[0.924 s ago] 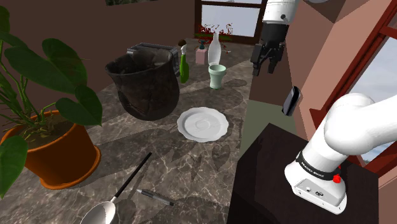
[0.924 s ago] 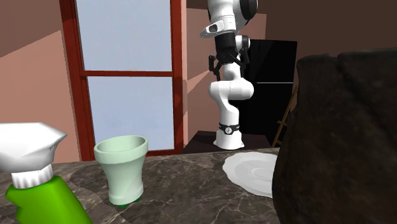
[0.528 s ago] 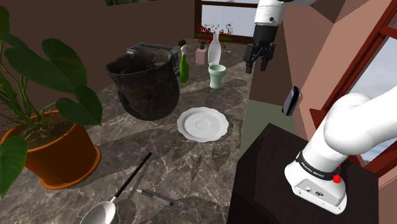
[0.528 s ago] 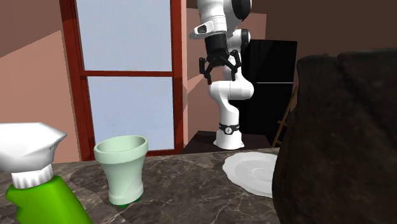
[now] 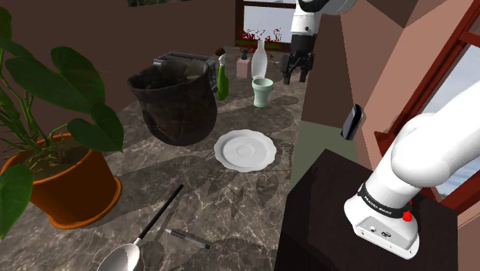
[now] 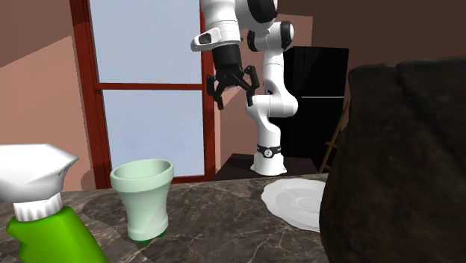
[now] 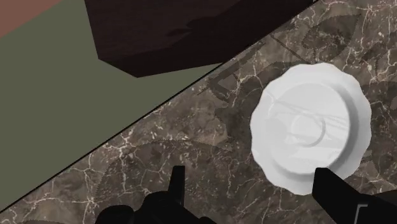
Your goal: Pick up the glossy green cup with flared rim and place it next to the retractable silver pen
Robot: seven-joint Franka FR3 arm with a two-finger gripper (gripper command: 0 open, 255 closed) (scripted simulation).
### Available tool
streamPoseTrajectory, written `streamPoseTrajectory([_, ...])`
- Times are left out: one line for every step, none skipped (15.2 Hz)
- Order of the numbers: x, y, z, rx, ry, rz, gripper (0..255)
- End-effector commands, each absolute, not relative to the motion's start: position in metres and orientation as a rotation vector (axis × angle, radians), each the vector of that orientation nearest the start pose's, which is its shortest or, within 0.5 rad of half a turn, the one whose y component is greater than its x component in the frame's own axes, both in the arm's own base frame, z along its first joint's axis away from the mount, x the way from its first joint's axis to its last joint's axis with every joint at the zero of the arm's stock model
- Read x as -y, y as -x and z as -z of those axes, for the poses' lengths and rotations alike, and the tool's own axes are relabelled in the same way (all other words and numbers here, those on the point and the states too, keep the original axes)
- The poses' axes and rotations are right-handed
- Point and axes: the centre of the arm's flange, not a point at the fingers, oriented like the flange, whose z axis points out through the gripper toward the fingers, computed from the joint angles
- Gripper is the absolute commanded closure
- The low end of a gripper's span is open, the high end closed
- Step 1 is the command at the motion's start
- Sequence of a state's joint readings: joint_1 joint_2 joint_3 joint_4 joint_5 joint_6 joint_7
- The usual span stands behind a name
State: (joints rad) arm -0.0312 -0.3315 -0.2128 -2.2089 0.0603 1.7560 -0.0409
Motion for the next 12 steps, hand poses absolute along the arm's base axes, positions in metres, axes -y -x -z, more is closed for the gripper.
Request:
streamPoseTrajectory([0.123,-0.447,-0.494,-0.299,2.981,-0.170,0])
streamPoseTrajectory([0.130,-0.458,-0.490,-0.298,2.982,-0.173,0])
streamPoseTrajectory([0.138,-0.468,-0.486,-0.297,2.983,-0.175,0])
streamPoseTrajectory([0.145,-0.478,-0.483,-0.296,2.984,-0.177,0])
streamPoseTrajectory([0.153,-0.489,-0.479,-0.295,2.984,-0.179,0])
streamPoseTrajectory([0.160,-0.499,-0.475,-0.294,2.985,-0.181,0])
streamPoseTrajectory([0.168,-0.509,-0.471,-0.293,2.986,-0.183,0])
streamPoseTrajectory([0.175,-0.520,-0.467,-0.292,2.987,-0.185,0])
streamPoseTrajectory([0.183,-0.530,-0.464,-0.291,2.988,-0.187,0])
streamPoseTrajectory([0.190,-0.540,-0.460,-0.290,2.989,-0.189,0])
streamPoseTrajectory([0.198,-0.550,-0.456,-0.289,2.990,-0.191,0])
streamPoseTrajectory([0.205,-0.561,-0.452,-0.288,2.991,-0.194,0])
